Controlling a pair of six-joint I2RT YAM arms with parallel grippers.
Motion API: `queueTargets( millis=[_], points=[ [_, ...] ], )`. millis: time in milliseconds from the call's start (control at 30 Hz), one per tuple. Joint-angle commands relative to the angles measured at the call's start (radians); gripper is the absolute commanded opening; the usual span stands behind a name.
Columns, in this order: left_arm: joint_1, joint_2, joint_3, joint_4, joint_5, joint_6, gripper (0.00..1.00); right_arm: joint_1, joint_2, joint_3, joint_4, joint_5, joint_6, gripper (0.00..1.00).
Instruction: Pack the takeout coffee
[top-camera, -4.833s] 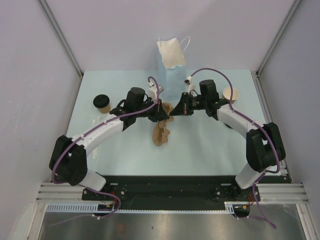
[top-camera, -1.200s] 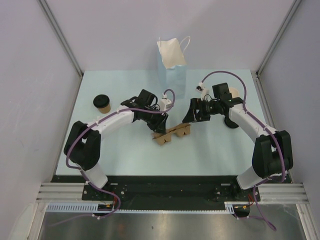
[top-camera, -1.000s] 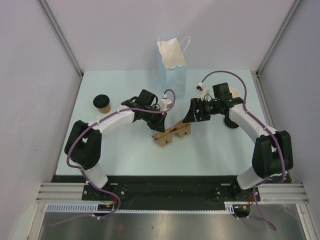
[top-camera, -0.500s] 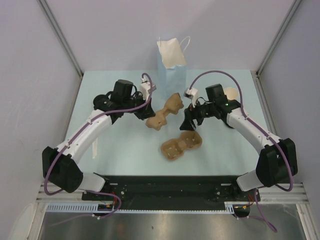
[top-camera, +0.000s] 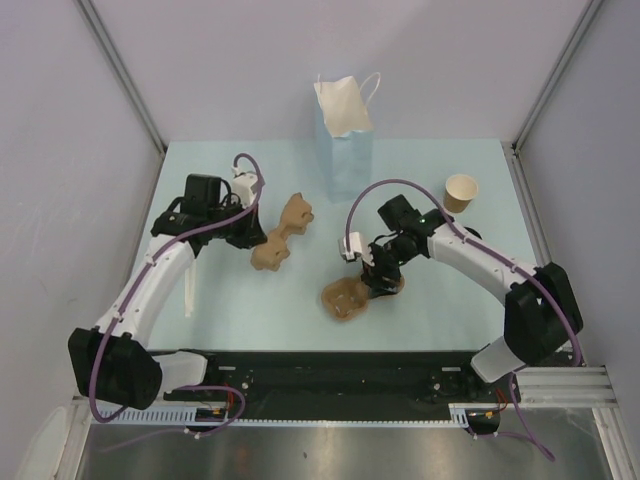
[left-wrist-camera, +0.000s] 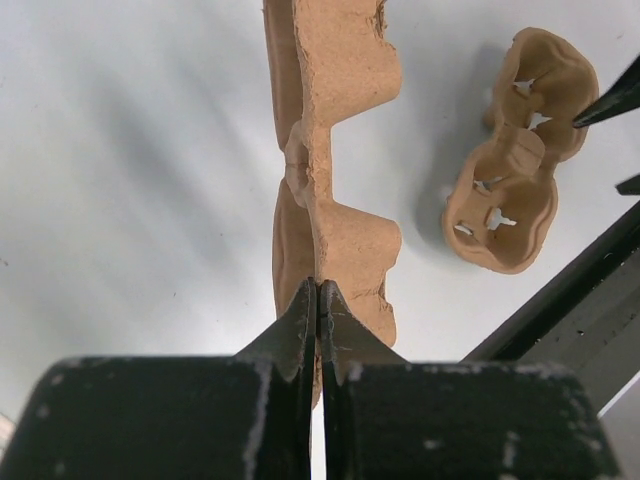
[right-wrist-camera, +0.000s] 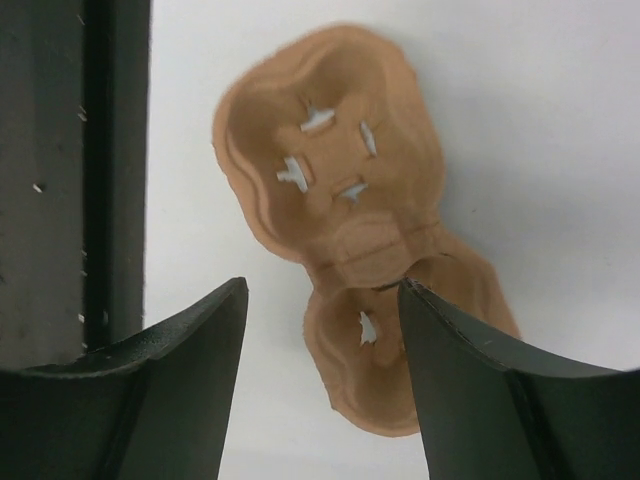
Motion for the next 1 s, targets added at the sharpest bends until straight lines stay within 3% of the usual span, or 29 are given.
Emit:
queueTargets(
  millis=[0,400,467,500,533,633,667,900,967],
  points=[
    [0.022,-0.052,-0.012,-0.008,0.009,0.003,0.0,-0.009,0.085,-0.017,0.01,0.088,-0.133,0.66],
    [0.044,-0.092,-0.056,0.0,0.008,0.005,0.0,0.009,0.129,-0.101,0.021,0.134,-0.18,0.52],
    [0.044,-0.087,-0.053,0.007,0.012,0.005,0.0,0.02,0.113,-0.121,0.047,0.151,-0.164,0.48],
    [0.045,-0.081,-0.053,0.01,0.014,0.003,0.0,0.019,0.106,-0.138,0.061,0.156,-0.15,0.4],
    [0.045,-0.078,-0.049,0.015,0.014,0.003,0.0,0.02,0.1,-0.142,0.072,0.162,-0.116,0.35],
    [0.047,-0.07,-0.044,0.024,0.017,0.003,0.0,0.008,0.074,-0.146,0.105,0.2,-0.044,0.03],
    [0.047,-0.07,-0.044,0.026,0.018,-0.002,0.0,-0.001,0.063,-0.147,0.134,0.22,0.037,0.0],
    [0.052,-0.078,-0.044,0.062,0.005,-0.037,0.0,-0.159,-0.044,-0.172,0.335,0.415,0.448,0.0],
    [0.062,-0.092,-0.053,0.079,-0.003,-0.058,0.0,-0.181,-0.044,-0.173,0.397,0.5,0.497,0.0]
  ],
)
